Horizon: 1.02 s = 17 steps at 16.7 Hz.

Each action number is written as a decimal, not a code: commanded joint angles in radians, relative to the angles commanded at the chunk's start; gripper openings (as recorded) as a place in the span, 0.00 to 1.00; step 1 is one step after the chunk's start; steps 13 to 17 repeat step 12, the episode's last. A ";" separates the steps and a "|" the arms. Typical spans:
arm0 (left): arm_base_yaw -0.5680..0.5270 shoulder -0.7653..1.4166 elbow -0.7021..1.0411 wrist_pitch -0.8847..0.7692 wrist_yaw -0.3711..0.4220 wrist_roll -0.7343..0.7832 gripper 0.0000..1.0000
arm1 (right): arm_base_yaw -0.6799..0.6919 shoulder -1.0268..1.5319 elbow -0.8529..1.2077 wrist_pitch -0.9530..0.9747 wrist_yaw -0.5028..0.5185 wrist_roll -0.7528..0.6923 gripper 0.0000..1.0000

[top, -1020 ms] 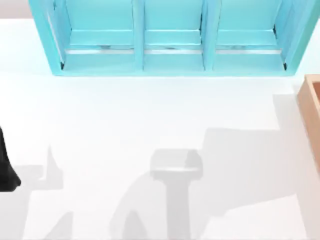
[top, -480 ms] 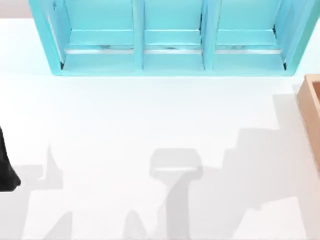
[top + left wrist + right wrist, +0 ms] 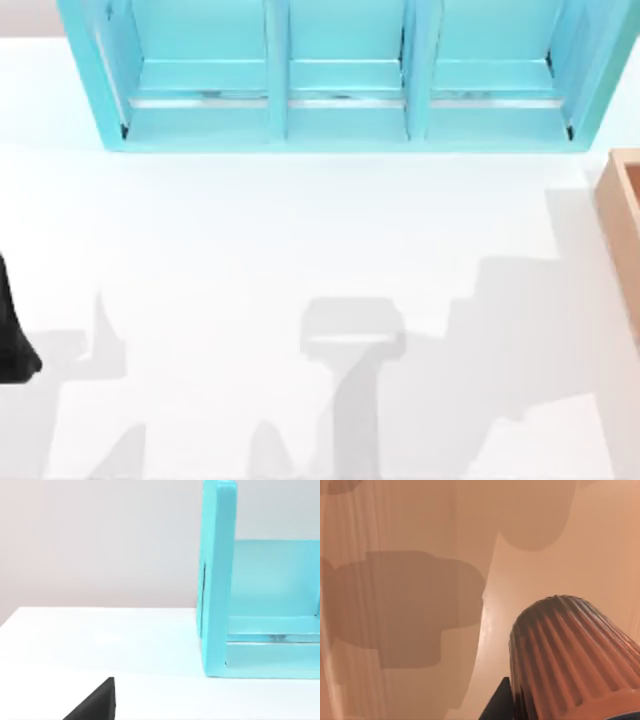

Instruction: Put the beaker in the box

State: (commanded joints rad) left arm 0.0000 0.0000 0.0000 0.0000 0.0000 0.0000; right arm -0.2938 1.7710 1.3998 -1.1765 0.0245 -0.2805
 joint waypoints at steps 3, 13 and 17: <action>0.000 0.000 0.000 0.000 0.000 0.000 1.00 | 0.000 0.000 0.000 0.000 0.000 0.000 0.75; 0.000 0.000 0.000 0.000 0.000 0.000 1.00 | 0.000 0.000 0.000 0.000 0.000 0.000 1.00; 0.000 0.000 0.000 0.000 0.000 0.000 1.00 | 0.000 0.000 0.000 0.000 0.000 0.000 1.00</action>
